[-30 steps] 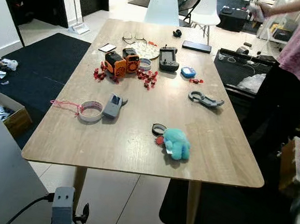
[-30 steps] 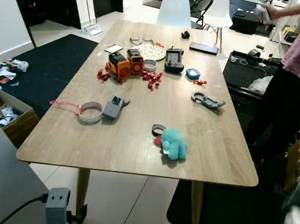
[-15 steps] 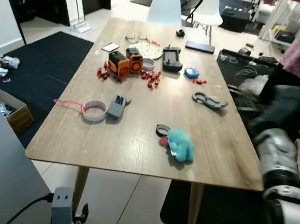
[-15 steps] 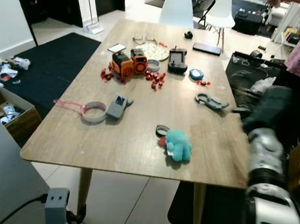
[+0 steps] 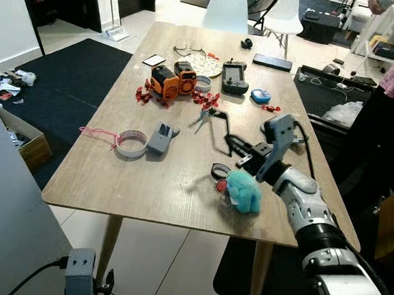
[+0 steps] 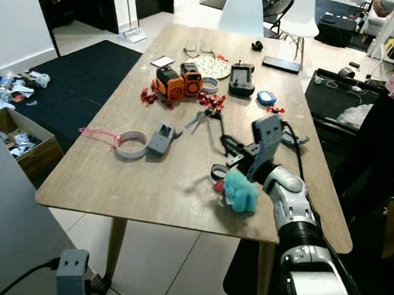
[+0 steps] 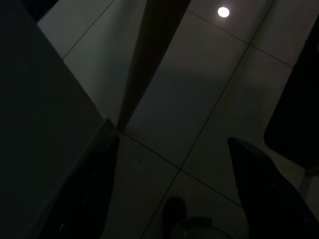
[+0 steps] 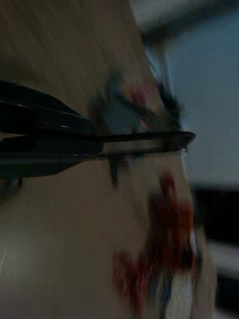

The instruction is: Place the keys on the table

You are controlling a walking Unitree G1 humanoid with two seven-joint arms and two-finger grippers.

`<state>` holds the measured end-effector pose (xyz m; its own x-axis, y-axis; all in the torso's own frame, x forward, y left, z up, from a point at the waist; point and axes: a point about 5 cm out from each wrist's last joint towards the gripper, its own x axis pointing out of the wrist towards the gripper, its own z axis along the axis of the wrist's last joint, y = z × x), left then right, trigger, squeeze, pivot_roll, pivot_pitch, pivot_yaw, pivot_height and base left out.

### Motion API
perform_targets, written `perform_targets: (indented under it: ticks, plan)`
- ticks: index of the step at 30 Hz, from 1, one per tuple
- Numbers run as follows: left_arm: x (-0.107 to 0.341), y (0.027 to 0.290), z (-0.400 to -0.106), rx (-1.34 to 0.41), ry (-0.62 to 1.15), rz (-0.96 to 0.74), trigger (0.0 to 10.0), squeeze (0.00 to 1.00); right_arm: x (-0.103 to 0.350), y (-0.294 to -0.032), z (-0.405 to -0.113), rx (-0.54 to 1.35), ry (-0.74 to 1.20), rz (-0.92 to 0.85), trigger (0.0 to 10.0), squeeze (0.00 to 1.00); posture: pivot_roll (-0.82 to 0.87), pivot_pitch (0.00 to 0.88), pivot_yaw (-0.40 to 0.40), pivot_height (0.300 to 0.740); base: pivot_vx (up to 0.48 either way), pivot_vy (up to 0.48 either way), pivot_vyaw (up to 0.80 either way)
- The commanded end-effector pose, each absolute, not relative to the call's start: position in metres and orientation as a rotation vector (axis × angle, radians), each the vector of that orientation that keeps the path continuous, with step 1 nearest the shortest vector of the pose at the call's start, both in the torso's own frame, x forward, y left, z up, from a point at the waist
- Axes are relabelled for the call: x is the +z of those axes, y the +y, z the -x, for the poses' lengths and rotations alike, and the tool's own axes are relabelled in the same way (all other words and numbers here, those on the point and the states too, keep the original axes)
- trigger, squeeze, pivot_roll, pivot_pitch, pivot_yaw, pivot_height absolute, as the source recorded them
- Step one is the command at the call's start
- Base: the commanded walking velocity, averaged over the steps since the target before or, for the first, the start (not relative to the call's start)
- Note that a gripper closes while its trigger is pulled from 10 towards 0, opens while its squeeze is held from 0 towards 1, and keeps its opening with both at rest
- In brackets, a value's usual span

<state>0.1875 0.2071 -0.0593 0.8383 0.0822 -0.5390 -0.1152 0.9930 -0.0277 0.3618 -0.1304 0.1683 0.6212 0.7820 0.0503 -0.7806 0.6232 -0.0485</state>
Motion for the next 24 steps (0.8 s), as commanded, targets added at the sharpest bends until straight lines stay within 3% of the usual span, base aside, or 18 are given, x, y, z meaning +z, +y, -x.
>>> perform_targets:
  ticks: [1,12,24]
  plan:
    - [-0.061,0.208,-0.183,0.102,0.577,0.057,10.0,0.00,0.161,-0.124,-0.356,0.968,-0.017,0.057,10.0,0.00,0.07,0.061,-0.031,0.740,0.000,0.000,0.00]
    - [-0.061,0.206,-0.183,0.095,0.573,0.066,10.0,0.00,0.148,-0.123,-0.335,1.137,0.136,0.194,10.0,0.00,0.07,0.062,-0.031,0.740,0.000,0.000,0.00]
    - [-0.061,0.205,-0.185,0.090,0.571,0.068,10.0,0.00,0.155,-0.141,-0.345,0.974,0.151,0.329,10.0,0.00,0.06,0.061,-0.028,0.740,0.000,0.000,0.00]
